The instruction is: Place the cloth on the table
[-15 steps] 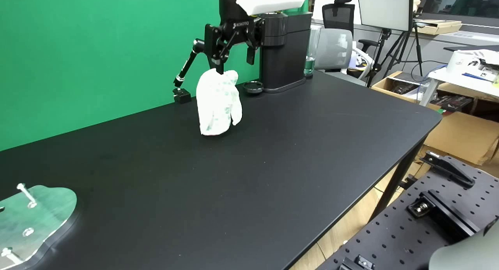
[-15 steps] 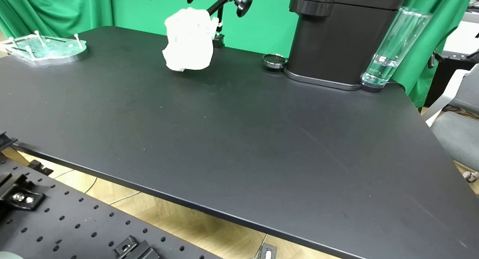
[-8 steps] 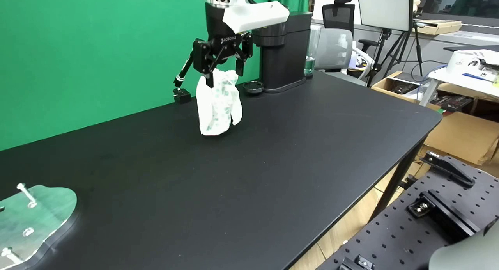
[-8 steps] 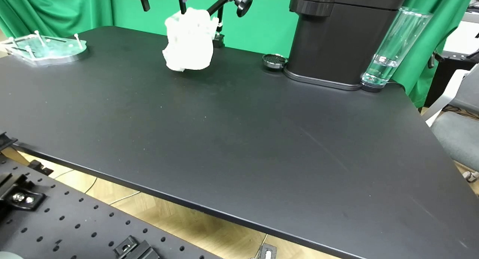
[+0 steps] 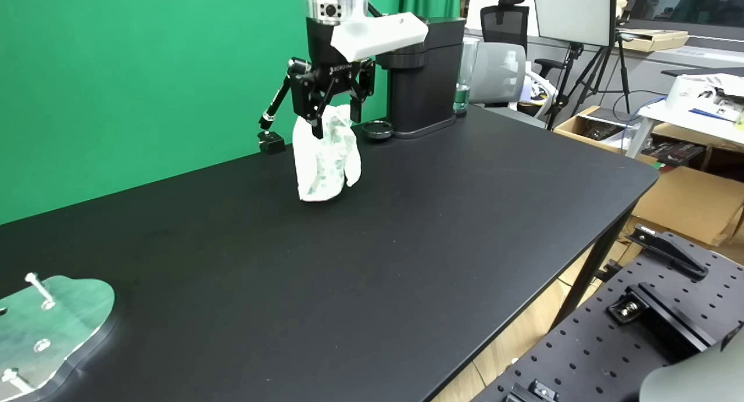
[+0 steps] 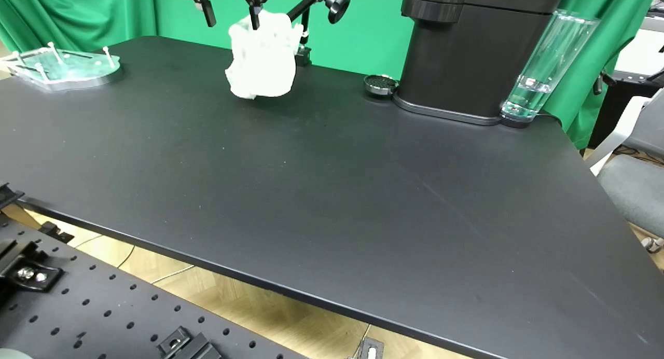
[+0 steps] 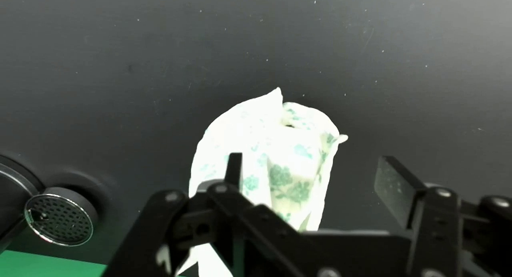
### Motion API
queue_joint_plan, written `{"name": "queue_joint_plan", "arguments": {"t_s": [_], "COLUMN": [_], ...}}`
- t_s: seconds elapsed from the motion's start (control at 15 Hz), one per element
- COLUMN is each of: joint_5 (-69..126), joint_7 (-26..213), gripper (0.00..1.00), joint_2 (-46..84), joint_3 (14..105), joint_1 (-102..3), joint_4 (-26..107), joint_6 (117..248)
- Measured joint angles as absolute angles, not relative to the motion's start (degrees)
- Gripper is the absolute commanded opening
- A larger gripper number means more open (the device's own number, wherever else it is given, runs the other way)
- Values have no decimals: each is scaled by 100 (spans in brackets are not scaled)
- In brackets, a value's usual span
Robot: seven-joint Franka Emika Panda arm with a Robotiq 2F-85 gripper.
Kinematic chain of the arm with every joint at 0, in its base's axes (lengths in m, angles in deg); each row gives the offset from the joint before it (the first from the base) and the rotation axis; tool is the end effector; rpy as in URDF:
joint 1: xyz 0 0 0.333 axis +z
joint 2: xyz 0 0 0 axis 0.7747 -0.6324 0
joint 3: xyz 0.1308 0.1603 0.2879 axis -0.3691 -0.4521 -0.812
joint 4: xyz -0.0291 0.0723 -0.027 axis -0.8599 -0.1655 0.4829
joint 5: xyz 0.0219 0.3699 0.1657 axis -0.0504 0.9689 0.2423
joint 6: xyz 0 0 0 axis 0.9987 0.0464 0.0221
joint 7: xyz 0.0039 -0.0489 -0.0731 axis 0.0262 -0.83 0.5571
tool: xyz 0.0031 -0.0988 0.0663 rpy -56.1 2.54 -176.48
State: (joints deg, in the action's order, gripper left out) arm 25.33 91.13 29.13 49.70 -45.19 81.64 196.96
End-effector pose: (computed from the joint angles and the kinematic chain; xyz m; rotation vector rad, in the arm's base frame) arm 0.5341 0.1121 0.3197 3.0825 0.3711 0.2499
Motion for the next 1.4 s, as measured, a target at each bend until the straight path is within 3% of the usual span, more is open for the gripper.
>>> {"name": "queue_joint_plan", "arguments": {"t_s": [0.53, 1.0, 1.4], "joint_5": [2532, 2590, 2692], "joint_7": [9251, 9442, 9732], "gripper": [1, 0, 0], "joint_2": [2821, 3062, 4059], "joint_3": [5013, 5117, 5216], "joint_1": [-4519, -4532, -4700], "joint_4": [8080, 8109, 8697], "joint_6": [19700, 19638, 19511]}}
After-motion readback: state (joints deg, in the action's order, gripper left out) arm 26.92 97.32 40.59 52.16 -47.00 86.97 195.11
